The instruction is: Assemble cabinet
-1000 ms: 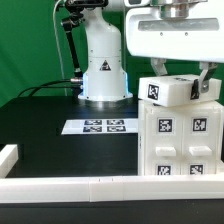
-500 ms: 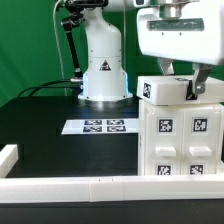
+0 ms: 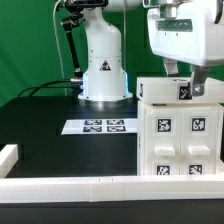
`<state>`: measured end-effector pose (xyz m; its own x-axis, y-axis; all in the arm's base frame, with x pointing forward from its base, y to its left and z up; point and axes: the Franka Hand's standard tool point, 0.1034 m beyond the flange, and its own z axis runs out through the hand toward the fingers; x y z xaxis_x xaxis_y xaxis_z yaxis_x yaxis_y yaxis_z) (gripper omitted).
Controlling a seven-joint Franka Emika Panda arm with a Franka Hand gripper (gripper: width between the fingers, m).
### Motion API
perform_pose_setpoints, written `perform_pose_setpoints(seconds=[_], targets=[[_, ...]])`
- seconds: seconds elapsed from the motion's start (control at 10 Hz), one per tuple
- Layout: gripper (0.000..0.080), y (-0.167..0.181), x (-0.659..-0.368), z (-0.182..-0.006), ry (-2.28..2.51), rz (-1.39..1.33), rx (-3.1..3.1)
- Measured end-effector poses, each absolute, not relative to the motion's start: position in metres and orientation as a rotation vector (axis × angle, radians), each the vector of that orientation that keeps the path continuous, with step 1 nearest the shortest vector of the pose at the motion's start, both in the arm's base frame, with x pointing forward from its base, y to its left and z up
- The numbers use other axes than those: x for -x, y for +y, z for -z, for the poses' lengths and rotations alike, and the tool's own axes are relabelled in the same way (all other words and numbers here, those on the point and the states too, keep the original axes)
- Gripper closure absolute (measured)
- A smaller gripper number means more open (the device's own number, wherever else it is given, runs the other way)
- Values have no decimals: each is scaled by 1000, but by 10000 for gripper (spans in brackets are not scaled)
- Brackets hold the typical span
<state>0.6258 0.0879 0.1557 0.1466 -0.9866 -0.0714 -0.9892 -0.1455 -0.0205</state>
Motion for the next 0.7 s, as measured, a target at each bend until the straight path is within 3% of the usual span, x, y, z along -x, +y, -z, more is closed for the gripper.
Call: perform_pose_setpoints(seconds=[0.5, 0.7], targets=[[2, 93, -632, -188, 1894, -48, 2343], [3, 95, -633, -188, 1843, -51, 2371]])
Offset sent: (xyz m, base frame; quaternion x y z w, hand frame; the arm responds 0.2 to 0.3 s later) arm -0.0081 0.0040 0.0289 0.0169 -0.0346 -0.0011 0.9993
